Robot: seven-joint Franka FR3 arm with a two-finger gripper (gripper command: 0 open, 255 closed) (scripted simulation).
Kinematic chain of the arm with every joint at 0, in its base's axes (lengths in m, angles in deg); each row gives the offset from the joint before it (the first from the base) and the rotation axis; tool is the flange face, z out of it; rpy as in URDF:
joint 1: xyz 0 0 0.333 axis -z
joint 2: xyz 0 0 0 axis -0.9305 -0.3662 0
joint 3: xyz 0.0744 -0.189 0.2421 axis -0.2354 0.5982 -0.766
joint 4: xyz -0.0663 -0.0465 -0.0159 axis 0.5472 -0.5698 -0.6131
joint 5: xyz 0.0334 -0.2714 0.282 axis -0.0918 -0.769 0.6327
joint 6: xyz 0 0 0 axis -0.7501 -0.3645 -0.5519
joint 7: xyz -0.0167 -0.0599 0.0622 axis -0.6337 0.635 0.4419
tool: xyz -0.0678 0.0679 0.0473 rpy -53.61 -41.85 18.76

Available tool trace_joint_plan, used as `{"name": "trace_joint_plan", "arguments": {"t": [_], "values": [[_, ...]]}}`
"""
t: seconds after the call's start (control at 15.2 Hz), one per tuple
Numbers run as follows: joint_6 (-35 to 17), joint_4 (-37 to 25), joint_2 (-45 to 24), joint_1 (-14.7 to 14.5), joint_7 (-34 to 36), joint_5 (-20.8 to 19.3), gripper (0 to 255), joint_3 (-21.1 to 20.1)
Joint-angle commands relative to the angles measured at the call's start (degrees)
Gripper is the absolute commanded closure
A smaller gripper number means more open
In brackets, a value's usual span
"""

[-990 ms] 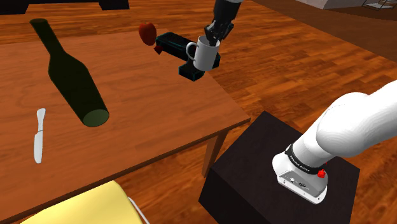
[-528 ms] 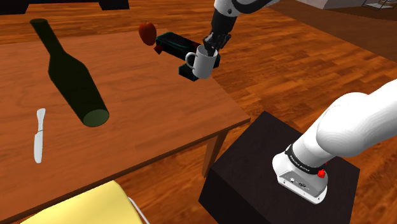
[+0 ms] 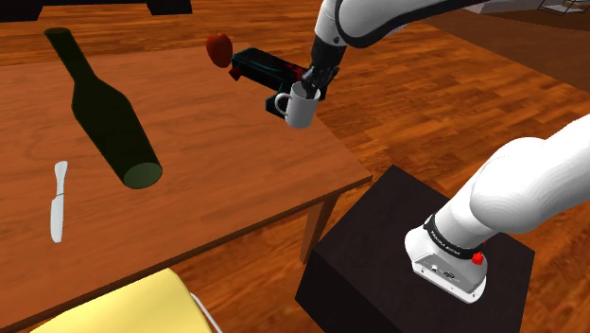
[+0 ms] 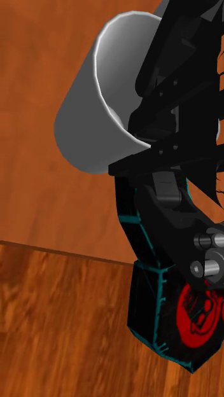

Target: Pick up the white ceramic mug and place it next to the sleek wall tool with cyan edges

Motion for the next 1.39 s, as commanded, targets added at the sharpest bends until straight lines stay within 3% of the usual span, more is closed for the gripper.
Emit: {"name": "trace_joint_plan", "arguments": {"t": [0.0,0.4,0.92,0.99,1.32], "values": [[-1.6,1.3,-0.3,-0.1,0.2,0.0,255,-0.2],[-6.9,4.3,-2.5,-0.1,0.3,-0.1,255,-0.5],[-6.9,4.3,-2.5,-0.1,0.3,-0.1,255,-0.4],[-6.9,4.3,-2.5,-0.1,0.3,-0.1,0,-0.5],[-6.9,4.3,-2.5,-0.1,0.3,-0.1,0,-0.4]]}}
